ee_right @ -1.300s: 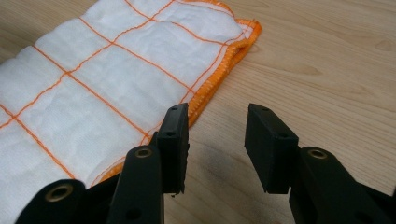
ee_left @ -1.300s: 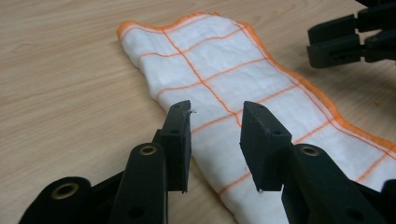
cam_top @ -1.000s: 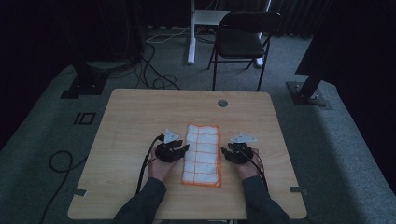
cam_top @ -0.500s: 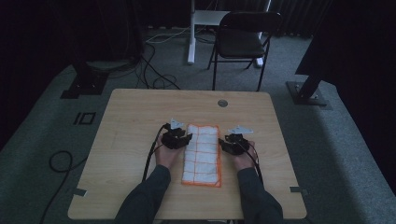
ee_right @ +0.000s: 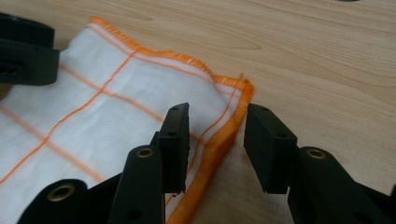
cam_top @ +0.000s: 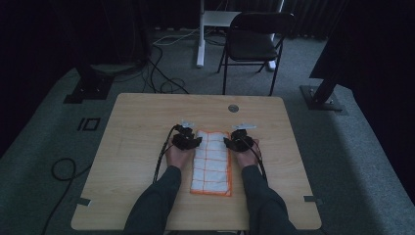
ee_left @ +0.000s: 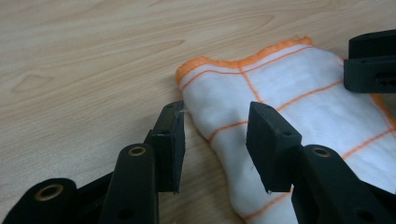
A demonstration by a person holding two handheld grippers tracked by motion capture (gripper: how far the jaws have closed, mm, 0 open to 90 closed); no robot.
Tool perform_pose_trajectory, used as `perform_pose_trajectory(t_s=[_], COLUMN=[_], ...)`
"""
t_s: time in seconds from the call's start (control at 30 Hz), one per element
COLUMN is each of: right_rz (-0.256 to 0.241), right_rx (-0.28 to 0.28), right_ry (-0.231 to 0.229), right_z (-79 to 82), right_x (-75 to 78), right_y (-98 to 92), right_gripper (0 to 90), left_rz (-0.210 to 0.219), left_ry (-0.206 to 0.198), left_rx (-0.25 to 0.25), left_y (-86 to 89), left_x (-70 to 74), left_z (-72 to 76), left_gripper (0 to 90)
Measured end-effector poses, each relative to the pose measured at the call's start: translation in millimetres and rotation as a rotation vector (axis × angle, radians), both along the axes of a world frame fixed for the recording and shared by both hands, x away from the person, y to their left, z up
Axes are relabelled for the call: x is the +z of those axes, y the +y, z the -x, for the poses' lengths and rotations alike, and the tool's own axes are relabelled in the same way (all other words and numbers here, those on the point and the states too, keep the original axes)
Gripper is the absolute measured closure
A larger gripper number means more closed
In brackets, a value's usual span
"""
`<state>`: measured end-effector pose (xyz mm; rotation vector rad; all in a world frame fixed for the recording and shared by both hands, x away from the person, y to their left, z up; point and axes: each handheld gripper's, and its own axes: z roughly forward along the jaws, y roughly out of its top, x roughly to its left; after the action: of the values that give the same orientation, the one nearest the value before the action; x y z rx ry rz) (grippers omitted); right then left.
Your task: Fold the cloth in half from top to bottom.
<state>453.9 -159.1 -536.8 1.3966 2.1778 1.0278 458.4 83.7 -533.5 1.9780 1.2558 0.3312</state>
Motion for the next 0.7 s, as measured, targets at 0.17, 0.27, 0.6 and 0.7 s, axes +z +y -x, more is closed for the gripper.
perform_pose_trajectory(t_s=[0.17, 0.27, 0.6, 0.7], right_rz=[0.0, 0.002, -0.034, -0.027], right_rx=[-0.01, -0.007, 0.029, 0.028], right_ry=[0.028, 0.038, 0.086, 0.076], right_z=[-7.9, -10.0, -13.6, -13.1], right_x=[-2.4, -2.3, -0.4, 0.1], right_y=[2.2, 3.0, 4.8, 5.4], right_gripper=[60.0, 60.2, 83.7, 84.9], left_rz=[0.022, 0.038, 0.024, 0.026], left_ry=[0.018, 0.025, 0.065, 0.049], left_rx=[0.01, 0.014, -0.006, -0.007], left_y=[2.1, 3.4, -3.0, -2.9], left_x=[-5.3, -5.6, -2.8, -0.8], left_z=[-3.9, -5.4, -6.0, -5.7], left_gripper=[57.9, 58.9, 85.4, 86.3])
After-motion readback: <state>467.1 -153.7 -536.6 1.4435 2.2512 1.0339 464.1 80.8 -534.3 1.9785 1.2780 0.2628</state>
